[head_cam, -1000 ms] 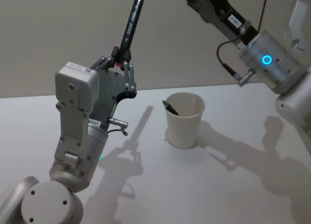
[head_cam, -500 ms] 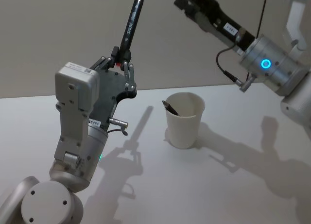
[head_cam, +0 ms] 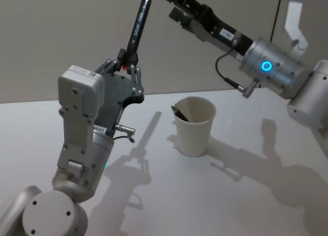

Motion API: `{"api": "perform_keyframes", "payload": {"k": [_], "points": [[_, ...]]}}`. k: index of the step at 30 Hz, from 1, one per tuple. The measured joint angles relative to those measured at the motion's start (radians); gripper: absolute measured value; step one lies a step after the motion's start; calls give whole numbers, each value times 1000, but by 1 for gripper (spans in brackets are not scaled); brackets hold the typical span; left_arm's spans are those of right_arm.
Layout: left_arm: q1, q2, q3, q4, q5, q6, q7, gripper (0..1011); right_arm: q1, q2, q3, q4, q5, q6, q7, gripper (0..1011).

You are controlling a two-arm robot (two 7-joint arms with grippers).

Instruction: Place the pen into the pen holder.

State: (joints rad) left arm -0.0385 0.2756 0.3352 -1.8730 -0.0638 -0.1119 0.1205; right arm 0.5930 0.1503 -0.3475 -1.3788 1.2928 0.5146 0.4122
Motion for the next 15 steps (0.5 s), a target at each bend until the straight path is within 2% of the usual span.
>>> {"api": "perform_keyframes", "payload": {"k": [15], "points": [[0,0,0,0,0,0,0,159,26,-40,-29,55,76,-15,-48,1001]]}}
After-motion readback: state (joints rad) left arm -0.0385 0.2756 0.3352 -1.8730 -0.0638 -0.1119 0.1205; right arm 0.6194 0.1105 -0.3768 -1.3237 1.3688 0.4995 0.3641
